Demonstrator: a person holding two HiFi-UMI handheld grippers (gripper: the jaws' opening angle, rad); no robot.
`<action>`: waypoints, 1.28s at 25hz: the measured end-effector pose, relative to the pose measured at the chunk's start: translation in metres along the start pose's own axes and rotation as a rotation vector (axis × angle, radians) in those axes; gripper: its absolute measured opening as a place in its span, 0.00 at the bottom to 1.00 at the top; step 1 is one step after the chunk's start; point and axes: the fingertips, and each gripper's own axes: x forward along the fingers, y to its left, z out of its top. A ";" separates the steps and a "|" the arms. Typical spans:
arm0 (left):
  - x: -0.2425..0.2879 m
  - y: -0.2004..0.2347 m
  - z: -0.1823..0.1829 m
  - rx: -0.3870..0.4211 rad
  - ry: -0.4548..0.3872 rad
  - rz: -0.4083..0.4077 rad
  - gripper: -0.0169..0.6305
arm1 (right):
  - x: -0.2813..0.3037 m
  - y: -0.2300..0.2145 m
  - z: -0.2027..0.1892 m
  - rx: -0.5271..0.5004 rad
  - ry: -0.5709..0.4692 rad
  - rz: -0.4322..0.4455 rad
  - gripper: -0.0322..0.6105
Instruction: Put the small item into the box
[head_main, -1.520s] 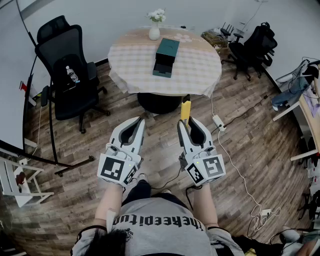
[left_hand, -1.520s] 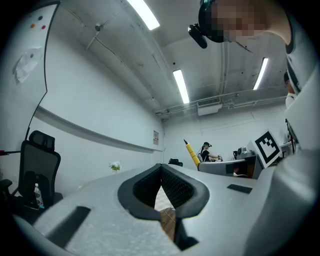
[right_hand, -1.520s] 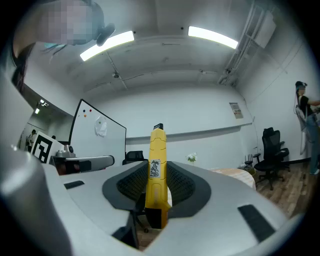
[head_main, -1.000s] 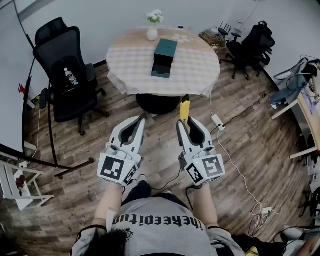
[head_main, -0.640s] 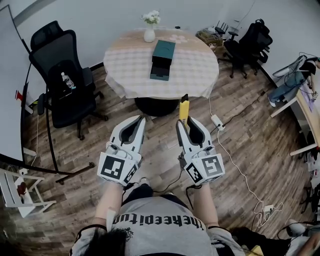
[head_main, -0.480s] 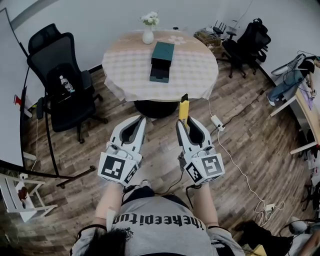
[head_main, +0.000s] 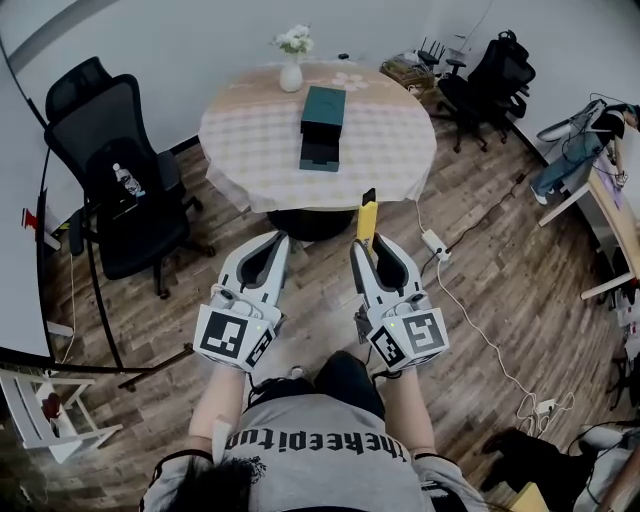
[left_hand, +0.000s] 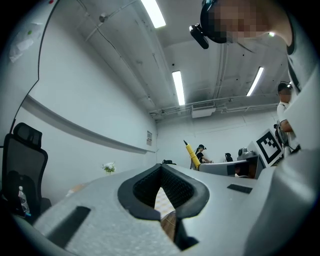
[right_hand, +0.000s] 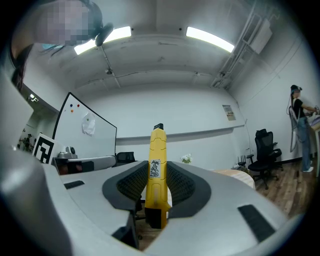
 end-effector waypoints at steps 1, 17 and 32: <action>0.002 0.000 -0.001 0.001 0.001 -0.002 0.05 | 0.001 -0.001 -0.001 0.001 0.002 -0.001 0.23; 0.066 0.043 -0.017 0.004 0.016 0.042 0.05 | 0.071 -0.055 -0.007 0.040 0.008 0.019 0.23; 0.151 0.056 -0.030 0.013 0.019 0.121 0.05 | 0.130 -0.127 -0.005 0.049 0.029 0.109 0.23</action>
